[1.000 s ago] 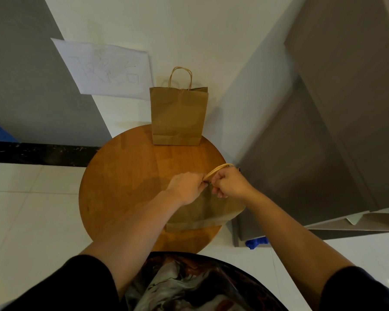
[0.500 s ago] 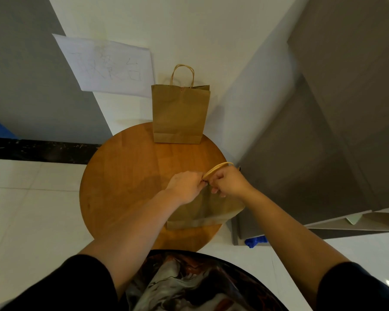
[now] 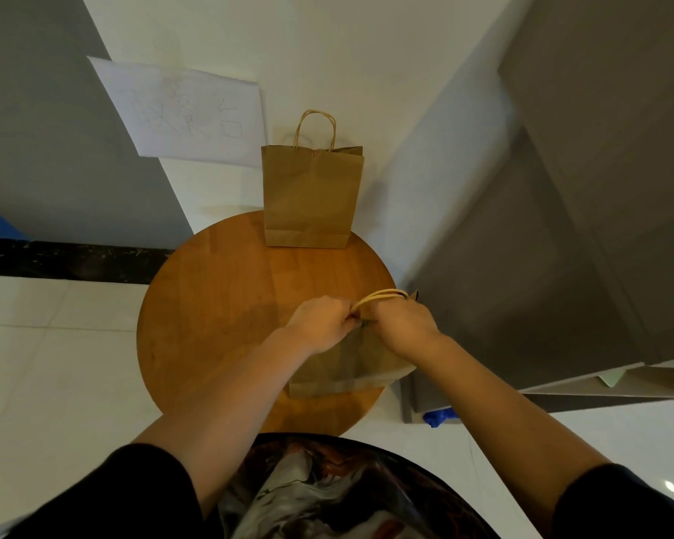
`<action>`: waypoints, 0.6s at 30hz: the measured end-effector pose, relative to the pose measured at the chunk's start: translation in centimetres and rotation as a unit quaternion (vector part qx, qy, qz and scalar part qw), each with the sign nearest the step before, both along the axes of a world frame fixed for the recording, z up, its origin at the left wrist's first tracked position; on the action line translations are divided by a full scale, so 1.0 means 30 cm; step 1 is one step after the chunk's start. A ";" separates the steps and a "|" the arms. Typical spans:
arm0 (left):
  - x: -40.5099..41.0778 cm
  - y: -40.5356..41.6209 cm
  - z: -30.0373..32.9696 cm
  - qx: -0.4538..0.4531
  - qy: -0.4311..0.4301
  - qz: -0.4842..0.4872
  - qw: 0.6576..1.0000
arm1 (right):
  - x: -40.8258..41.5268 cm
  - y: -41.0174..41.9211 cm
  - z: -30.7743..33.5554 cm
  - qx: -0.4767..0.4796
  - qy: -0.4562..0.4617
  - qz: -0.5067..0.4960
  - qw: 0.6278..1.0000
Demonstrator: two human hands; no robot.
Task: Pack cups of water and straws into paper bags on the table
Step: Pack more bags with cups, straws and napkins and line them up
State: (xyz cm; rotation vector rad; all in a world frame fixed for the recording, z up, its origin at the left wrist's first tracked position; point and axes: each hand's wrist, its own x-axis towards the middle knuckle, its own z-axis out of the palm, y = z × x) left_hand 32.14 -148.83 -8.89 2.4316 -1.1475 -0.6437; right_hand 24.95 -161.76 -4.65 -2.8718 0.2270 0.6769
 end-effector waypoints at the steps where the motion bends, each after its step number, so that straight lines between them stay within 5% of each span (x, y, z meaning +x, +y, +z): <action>1: 0.009 0.009 -0.002 0.014 -0.002 -0.006 1.000 | -0.003 -0.001 0.001 -0.007 -0.005 -0.002 1.000; 10: 0.081 0.042 0.007 0.025 -0.018 0.013 0.999 | 0.045 -0.009 -0.015 -0.098 -0.059 0.021 0.993; 18: 0.356 0.192 0.074 0.012 -0.074 0.072 0.995 | 0.345 0.100 0.031 -0.066 -0.090 0.053 0.992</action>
